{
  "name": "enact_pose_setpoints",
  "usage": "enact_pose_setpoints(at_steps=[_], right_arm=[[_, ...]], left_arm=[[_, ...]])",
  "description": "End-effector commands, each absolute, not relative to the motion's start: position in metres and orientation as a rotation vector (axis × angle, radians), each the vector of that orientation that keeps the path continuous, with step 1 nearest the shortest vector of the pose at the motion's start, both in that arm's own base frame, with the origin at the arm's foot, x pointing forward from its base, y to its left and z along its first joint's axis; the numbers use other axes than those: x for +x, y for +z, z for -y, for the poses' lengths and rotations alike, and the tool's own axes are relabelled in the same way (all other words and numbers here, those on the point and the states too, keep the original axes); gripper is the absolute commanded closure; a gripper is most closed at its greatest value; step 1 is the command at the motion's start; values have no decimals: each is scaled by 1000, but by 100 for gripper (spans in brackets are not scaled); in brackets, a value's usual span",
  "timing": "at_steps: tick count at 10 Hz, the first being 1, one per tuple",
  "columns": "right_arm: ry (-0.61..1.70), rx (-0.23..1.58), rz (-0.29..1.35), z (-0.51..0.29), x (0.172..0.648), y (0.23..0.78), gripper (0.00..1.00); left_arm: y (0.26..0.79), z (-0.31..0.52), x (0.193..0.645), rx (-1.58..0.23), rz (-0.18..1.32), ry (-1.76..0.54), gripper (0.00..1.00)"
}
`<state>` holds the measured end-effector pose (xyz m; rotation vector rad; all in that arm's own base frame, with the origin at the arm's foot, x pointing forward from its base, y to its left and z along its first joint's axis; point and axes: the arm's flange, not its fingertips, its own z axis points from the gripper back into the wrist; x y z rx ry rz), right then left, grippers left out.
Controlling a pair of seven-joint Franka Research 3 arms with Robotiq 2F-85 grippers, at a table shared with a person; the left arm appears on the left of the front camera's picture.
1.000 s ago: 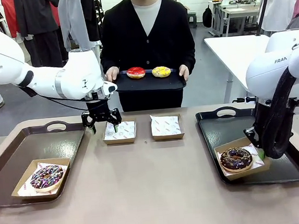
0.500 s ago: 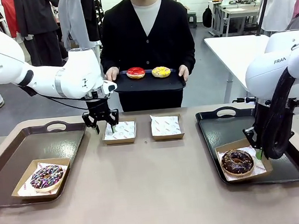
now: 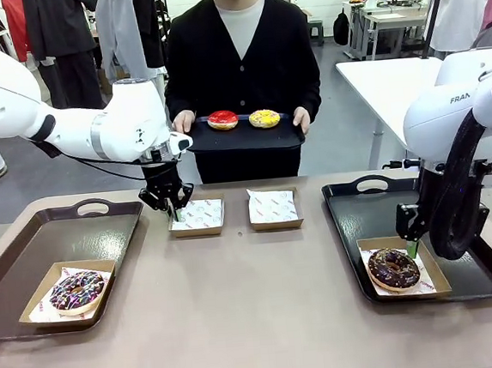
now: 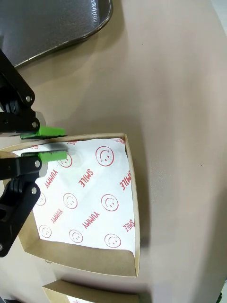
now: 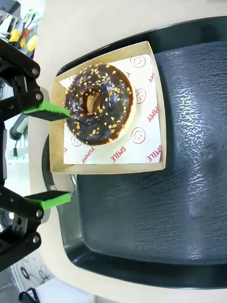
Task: Individually package the donuts and arrange them on the tray.
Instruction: Place the picked Paper togo box on the Handle tray while simultaneously picking up another Paper togo box from the table with the other hand.
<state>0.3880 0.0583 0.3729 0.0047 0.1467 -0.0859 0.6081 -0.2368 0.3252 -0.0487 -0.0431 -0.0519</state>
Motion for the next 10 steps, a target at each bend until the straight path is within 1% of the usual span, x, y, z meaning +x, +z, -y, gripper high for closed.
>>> enact_pose_setpoints(at_steps=[1,7,8,9,10], right_arm=[[-99,-1,-160,-60,390,373,0],[-100,13,-162,-59,386,374,0],[-169,-22,-180,-61,384,377,0],[-88,7,-154,-58,387,373,0],[-88,7,-154,-58,387,373,0]], left_arm=[[328,239,613,-31,36,-38,100],[330,240,614,-21,32,-31,100],[330,240,613,-13,43,-31,100],[329,237,609,-47,39,-52,100],[329,237,609,-47,39,-52,100]])
